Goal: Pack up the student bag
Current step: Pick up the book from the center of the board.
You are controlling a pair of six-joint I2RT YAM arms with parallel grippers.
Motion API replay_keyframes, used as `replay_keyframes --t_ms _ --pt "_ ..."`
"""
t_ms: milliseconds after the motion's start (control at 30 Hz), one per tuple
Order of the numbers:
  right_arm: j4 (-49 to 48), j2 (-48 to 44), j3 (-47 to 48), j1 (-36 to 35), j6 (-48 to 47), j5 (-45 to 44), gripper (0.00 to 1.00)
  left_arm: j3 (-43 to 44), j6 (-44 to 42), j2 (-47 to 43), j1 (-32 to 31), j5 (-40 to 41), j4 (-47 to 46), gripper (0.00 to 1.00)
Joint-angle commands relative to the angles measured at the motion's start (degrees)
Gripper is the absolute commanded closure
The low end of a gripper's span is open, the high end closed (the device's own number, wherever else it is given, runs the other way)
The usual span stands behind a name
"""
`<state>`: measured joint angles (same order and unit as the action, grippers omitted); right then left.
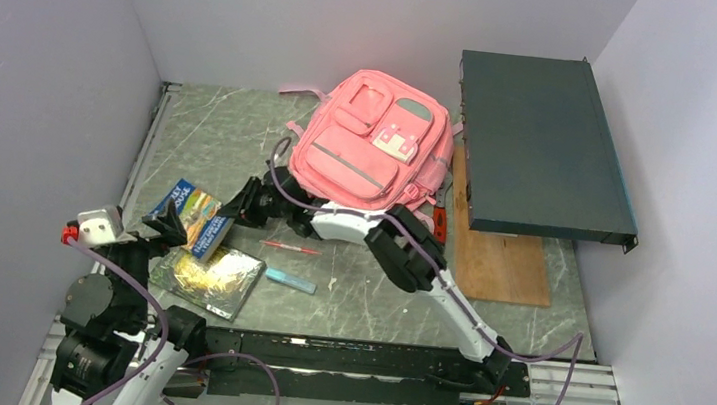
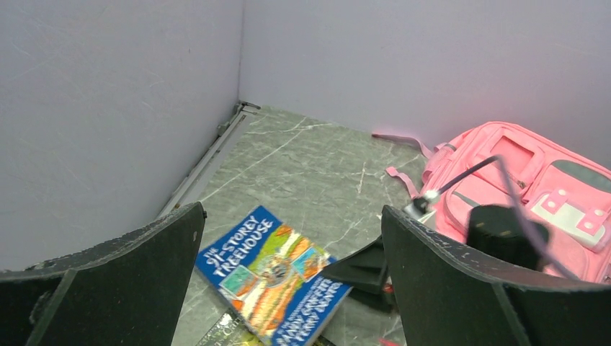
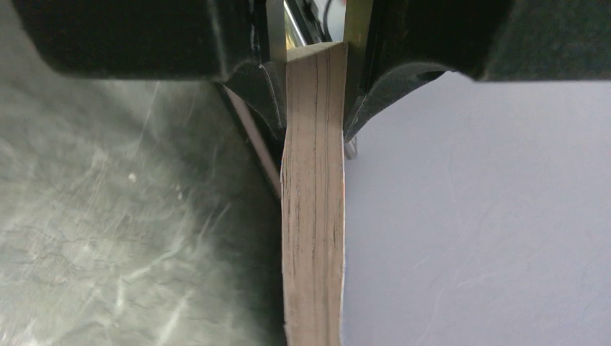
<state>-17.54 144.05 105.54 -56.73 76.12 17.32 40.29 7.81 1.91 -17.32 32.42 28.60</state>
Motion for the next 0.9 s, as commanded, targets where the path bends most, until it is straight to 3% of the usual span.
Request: replay_keyframes --t_ms 0,233,400,633,867 --pt "-4.47 -18.20 -5.61 2.27 -15.62 2.81 1.00 1.26 0.14 1.81 0.18 0.29 -0.58 0.02" --pt "11.87 -34.89 -11.24 4.31 -37.76 3.22 1.00 0.82 -0.77 4.84 0.18 -3.69 -1.65 0.00" --pt "14.83 -48.50 -24.24 9.19 -46.02 6.37 1.00 0.36 -2.15 7.49 0.18 -9.31 -2.93 0.00" --pt "25.47 -67.91 -36.99 14.56 -57.06 -2.29 1.00 0.00 -4.46 14.67 0.27 -28.75 -5.95 0.00" --pt "29.55 -80.21 -43.06 22.12 -58.91 6.03 1.00 3.12 -2.32 26.77 0.51 -51.83 -8.27 0.00"
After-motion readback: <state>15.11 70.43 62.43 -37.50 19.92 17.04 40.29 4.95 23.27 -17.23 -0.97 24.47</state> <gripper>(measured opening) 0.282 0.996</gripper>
